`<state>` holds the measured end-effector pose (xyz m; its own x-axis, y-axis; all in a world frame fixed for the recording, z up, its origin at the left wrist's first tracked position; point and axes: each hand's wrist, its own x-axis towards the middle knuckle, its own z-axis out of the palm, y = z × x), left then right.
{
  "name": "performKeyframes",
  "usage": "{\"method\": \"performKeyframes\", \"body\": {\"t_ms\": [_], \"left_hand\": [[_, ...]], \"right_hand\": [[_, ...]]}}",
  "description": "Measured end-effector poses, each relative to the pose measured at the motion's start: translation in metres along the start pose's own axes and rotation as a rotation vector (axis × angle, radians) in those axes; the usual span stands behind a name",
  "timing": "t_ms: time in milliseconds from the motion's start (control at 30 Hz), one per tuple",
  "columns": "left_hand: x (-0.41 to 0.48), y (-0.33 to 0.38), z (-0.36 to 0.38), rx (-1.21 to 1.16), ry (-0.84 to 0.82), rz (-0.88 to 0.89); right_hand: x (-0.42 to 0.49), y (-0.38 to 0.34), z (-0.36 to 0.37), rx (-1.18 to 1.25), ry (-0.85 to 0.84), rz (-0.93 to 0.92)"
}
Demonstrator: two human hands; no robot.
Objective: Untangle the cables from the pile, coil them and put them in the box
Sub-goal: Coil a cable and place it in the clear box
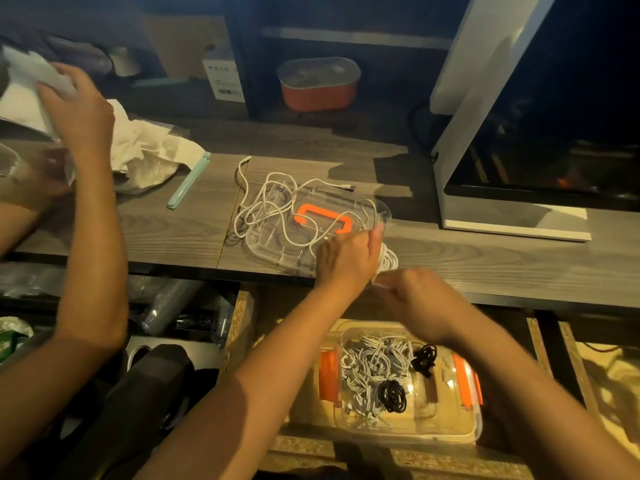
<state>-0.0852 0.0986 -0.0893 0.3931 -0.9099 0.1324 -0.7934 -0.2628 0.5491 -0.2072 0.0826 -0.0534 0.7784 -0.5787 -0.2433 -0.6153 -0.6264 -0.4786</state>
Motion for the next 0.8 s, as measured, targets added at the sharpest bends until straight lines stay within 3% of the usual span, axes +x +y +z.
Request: {"method": "performKeyframes", "body": {"t_ms": [167,367,467,633,700,800], "left_hand": [[-0.019,-0.007,0.003,-0.207,-0.142,0.119],[-0.025,0.003,-0.008,-0.742,-0.398,-0.071],[-0.025,0.011,-0.014,-0.903,-0.266,-0.24],[-0.018,0.023,-0.009,-1.025,0.112,-0.685],[-0.015,0.016,-0.004,-1.04,0.248,-0.733],[-0.015,0.011,0.001,-1.127,0.278,-0.699]], "right_hand": [[0.007,0.02,-0.032,0.08,0.113,0.1],[0.011,0.032,-0.035,0.245,0.028,0.084],[0.01,0.029,-0.022,0.43,0.015,0.06],[0.006,0.022,0.028,0.372,-0.036,0.114],[0.001,0.012,0.043,0.41,-0.015,0.126],[-0.004,0.003,0.05,0.382,0.033,0.043]]}}
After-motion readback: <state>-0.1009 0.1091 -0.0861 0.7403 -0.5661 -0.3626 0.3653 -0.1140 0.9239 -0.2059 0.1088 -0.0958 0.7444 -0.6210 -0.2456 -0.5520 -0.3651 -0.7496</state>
